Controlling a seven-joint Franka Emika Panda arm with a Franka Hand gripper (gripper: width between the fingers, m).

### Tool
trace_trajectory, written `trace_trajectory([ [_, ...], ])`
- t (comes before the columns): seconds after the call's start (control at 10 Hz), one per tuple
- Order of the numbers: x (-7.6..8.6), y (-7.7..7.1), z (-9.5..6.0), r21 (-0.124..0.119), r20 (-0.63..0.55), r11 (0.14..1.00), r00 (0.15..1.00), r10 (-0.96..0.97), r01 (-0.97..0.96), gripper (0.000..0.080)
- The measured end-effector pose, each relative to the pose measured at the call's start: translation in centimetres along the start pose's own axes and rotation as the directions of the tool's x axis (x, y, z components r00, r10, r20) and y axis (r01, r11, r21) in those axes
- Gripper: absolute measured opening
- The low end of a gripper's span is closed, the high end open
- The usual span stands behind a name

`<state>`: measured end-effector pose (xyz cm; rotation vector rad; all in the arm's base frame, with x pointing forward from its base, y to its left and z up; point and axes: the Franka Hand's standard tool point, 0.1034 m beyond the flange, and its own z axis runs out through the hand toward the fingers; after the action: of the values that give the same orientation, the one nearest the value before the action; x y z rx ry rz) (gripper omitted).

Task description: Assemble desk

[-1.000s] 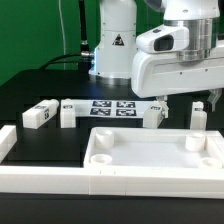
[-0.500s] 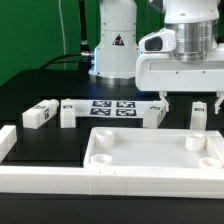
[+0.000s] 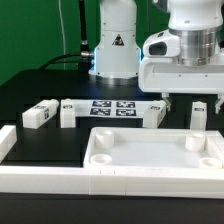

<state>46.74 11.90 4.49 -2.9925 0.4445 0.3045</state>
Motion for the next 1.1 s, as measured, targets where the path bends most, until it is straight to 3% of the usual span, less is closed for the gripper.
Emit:
trace_trajectory([
  [0.3, 0.2, -0.4, 0.2, -0.008, 0.136, 0.997, 0.988, -0.078, 0.08, 0.0649],
  [0.4, 0.0, -0.7, 0.3, 0.012, 0.198, 0.995, 0.975, -0.099, 0.098, 0.0649],
  [0.5, 0.0, -0.8, 0.4, 0.015, 0.253, 0.997, 0.964, -0.077, 0.075, 0.0649],
  [0.6, -0.1, -0.5, 0.4, 0.0, 0.329, 0.999, 0.943, -0.046, 0.048, 0.0649],
  [1.1, -1.1, -0.4, 1.3, -0.025, 0.615, 0.998, 0.787, -0.032, 0.06, 0.0649],
])
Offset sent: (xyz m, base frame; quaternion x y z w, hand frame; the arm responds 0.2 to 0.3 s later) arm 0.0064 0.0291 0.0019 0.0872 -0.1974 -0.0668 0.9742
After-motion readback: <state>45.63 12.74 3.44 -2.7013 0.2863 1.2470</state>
